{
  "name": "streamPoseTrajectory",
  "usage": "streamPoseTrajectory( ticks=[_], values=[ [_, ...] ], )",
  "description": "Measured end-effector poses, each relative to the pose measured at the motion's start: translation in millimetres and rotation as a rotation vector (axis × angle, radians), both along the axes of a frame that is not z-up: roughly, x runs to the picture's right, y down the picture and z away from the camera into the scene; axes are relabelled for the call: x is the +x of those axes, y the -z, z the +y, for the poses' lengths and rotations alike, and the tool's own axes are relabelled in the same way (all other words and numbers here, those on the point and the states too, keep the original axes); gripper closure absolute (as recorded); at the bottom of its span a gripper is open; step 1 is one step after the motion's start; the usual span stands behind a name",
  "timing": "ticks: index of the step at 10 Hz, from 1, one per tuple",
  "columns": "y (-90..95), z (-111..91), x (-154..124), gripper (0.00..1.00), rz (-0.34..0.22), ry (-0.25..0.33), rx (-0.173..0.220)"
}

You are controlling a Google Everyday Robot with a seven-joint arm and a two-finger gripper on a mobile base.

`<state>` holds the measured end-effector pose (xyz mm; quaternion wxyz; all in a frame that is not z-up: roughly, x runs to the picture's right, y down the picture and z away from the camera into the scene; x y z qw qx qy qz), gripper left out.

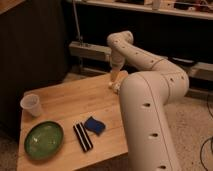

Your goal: Stand the bottle upright

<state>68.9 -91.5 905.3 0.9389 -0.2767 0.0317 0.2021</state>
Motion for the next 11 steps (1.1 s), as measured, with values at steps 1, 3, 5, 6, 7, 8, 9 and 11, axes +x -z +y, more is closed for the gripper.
streamPoseTrajectory(
  ticks=[1,3,5,6,7,8,9,11],
  values=[
    [-2.3,2.7,-2.1,0.35,-0.002,-0.003,-0.004],
    [-9.1,11.4,-9.0,0.35,-0.01,0.0,-0.016],
    [-16.7,16.4,-16.6,0.35,-0.005,0.025,-0.023],
    [-20.6,17.6,-25.0,0.35,-0.004,0.048,-0.029],
    [-24.5,18.5,-26.7,0.35,0.006,0.064,-0.035],
    [-28.2,18.8,-26.5,0.35,0.02,0.078,-0.039],
    [-33.5,19.6,-26.5,0.35,0.04,0.097,-0.046],
    [-42.0,20.3,-27.5,0.35,0.069,0.126,-0.054]
  ],
)
